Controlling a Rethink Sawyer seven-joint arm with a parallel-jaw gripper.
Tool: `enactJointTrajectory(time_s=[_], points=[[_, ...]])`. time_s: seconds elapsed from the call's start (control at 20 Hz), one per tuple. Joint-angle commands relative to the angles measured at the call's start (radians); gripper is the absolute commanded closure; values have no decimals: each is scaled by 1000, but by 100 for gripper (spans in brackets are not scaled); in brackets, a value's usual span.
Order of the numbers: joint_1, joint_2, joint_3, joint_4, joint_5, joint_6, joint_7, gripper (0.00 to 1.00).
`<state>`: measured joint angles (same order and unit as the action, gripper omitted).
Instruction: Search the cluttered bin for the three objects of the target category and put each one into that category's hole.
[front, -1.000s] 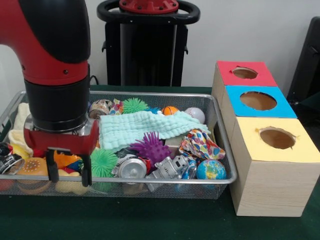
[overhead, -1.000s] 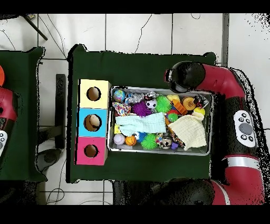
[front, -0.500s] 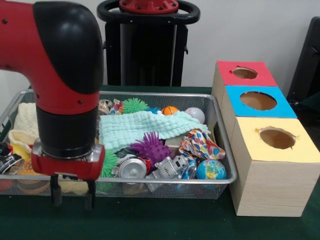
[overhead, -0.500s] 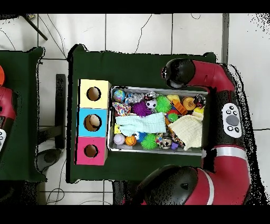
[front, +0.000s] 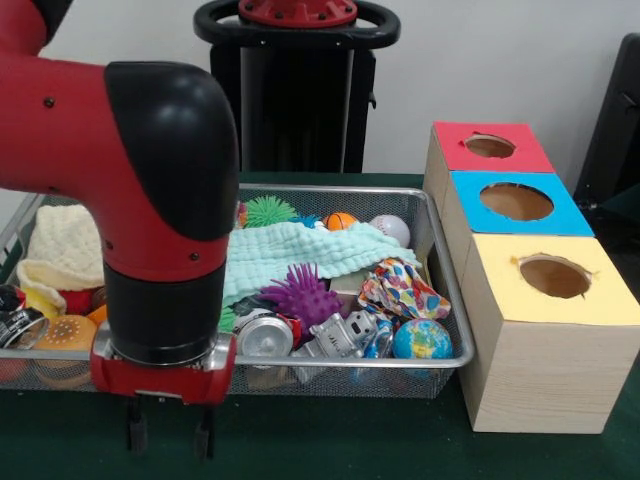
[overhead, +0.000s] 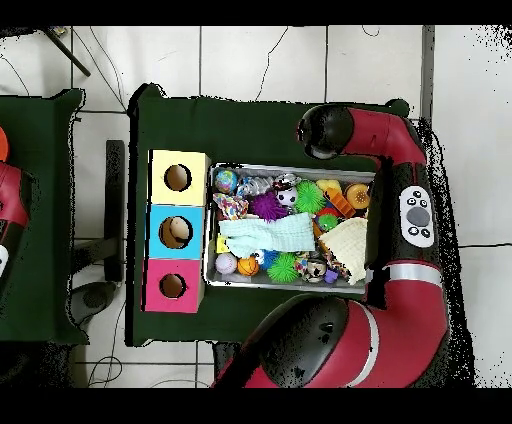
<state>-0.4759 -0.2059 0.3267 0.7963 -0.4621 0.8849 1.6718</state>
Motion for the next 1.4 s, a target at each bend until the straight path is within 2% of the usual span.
enactJointTrajectory(time_s=[0.05, 0.15, 0.2, 0.5, 1.4], points=[[-13, -88, -7, 75, 7, 86, -101, 0], [-32, -126, -7, 105, 20, 100, -117, 0], [-43, -153, -11, 151, 24, 83, -116, 0], [-74, -211, -13, 258, 32, 49, -110, 0], [-92, -216, 6, 303, 22, 38, -98, 0]])
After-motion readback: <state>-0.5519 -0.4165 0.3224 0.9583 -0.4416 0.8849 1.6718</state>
